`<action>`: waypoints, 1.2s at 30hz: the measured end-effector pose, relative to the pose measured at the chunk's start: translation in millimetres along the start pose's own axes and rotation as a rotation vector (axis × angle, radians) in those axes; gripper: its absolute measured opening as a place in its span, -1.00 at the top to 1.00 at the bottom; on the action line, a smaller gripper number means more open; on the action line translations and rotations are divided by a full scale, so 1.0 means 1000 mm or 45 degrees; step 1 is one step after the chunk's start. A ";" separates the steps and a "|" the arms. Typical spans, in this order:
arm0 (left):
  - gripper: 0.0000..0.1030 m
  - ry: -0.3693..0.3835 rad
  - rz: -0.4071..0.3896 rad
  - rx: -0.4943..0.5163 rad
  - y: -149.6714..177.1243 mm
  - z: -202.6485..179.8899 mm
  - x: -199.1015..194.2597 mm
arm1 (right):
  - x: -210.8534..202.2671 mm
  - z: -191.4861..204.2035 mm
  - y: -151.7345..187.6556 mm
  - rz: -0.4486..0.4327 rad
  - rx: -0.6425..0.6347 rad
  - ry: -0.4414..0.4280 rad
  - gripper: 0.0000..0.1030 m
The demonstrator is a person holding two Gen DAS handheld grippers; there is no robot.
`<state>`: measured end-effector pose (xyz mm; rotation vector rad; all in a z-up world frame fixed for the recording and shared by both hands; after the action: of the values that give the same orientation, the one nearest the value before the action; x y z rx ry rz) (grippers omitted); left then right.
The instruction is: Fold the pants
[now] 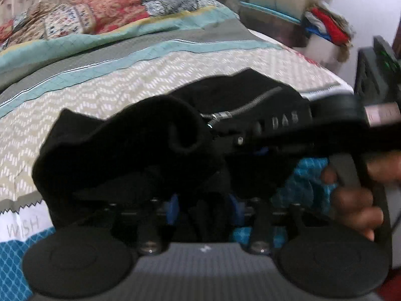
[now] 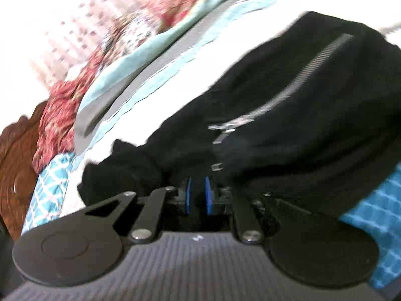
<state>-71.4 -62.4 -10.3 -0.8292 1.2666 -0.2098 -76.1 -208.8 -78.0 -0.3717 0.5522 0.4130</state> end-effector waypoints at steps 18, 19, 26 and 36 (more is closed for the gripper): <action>-0.45 -0.198 -0.361 -0.767 0.082 0.122 -0.142 | -0.016 0.105 0.065 -0.022 -1.163 -0.197 -0.66; -0.45 -0.193 -0.362 -0.795 0.087 0.126 -0.143 | -0.008 0.106 0.076 -0.011 -1.278 -0.151 -0.66; -0.46 -0.142 -0.323 -0.803 0.089 0.124 -0.131 | 0.020 0.092 0.061 0.011 -1.306 0.033 0.17; -0.72 -0.009 -0.151 -0.825 0.076 0.119 -0.062 | -0.038 -0.019 -0.048 0.047 0.102 -0.096 0.58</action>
<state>-7.1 78.0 -5.8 -1.4579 1.2926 0.1221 -91.2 -268.4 -60.1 -0.2679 0.5012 0.4376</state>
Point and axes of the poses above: each gripper's, at about its wrist camera, not at the fingertips, and x roughly the way its jaws point, z to its left, y to its underside, the point moved 3 cm from there along x, roughly the way its jaws point, and after that the axes turned 14 degrees about x, right-handed, at the moved point
